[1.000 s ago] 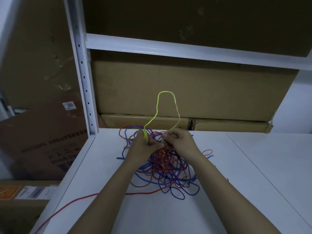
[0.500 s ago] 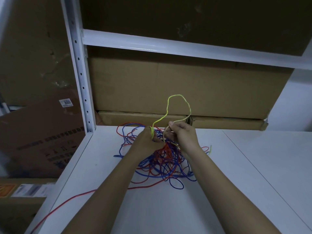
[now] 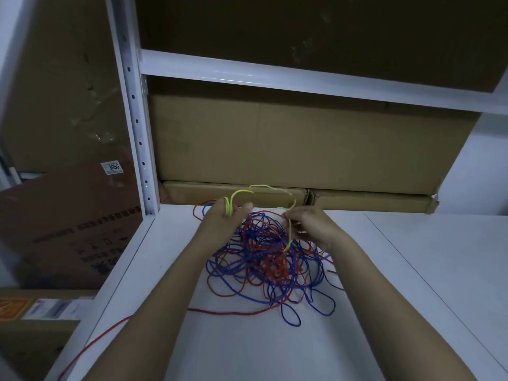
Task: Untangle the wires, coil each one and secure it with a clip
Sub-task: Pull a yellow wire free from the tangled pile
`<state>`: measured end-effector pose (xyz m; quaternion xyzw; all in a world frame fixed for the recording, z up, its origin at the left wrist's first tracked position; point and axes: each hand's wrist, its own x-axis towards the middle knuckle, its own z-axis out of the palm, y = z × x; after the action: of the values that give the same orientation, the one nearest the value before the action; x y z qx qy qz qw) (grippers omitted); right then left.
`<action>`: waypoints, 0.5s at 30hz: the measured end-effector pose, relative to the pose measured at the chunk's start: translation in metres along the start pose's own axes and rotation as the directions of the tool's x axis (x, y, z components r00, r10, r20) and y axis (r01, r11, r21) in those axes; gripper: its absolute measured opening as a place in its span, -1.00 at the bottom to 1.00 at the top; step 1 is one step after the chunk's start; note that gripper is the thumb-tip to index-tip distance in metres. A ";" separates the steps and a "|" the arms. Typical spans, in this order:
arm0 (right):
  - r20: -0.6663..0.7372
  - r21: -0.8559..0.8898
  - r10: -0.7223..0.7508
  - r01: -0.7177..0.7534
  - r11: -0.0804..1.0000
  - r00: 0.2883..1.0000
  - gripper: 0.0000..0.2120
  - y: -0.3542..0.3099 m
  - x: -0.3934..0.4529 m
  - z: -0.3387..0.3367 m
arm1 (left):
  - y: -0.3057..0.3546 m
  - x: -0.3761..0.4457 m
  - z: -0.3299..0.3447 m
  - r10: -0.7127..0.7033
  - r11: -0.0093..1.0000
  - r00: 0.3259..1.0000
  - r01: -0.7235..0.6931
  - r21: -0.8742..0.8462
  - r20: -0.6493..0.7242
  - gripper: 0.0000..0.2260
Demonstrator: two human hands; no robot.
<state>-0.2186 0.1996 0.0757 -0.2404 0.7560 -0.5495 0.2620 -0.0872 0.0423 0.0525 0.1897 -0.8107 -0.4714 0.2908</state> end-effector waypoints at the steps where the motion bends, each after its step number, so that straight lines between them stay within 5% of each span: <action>1: -0.012 -0.129 0.023 -0.024 0.991 1.000 -0.81 0.002 0.002 -0.001 | 0.004 -0.001 -0.004 -0.017 1.000 1.000 0.017 -0.013 -0.026 -0.67; 3: -0.086 -0.513 -0.013 -0.033 0.858 0.996 -0.79 0.004 0.004 0.000 | 0.009 0.000 -0.009 -0.027 1.000 0.998 0.027 -0.002 -0.059 -0.65; 5: -0.160 -0.756 -0.200 0.010 0.654 0.967 -0.63 0.003 0.002 0.006 | 0.014 0.000 -0.013 -0.018 1.000 0.997 0.019 0.019 -0.076 -0.65; 7: -0.056 -0.803 -0.509 0.265 0.534 0.859 -0.47 -0.006 -0.006 0.017 | 0.017 0.001 -0.014 -0.012 1.000 0.997 0.011 -0.019 -0.077 -0.64; 9: 0.136 -0.773 -0.660 0.496 0.396 0.739 -0.43 -0.020 -0.011 0.031 | 0.022 0.002 -0.016 -0.007 0.996 0.998 0.001 -0.086 -0.061 -0.63; 12: 0.244 -0.593 -0.602 0.608 0.528 0.760 -0.57 -0.029 -0.002 0.048 | 0.033 0.000 -0.020 -0.017 0.975 1.000 0.016 -0.220 -0.005 -0.65; 15: 0.157 -0.331 -0.594 0.609 0.721 0.789 -0.77 -0.035 0.004 0.055 | 0.045 -0.006 -0.029 0.011 0.917 0.996 0.026 -0.397 0.091 -0.65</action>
<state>-0.1826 0.1482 0.0942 -0.5276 0.7199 -0.4496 0.0353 -0.0651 0.0487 0.1013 0.1079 -0.7096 -0.6357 0.2842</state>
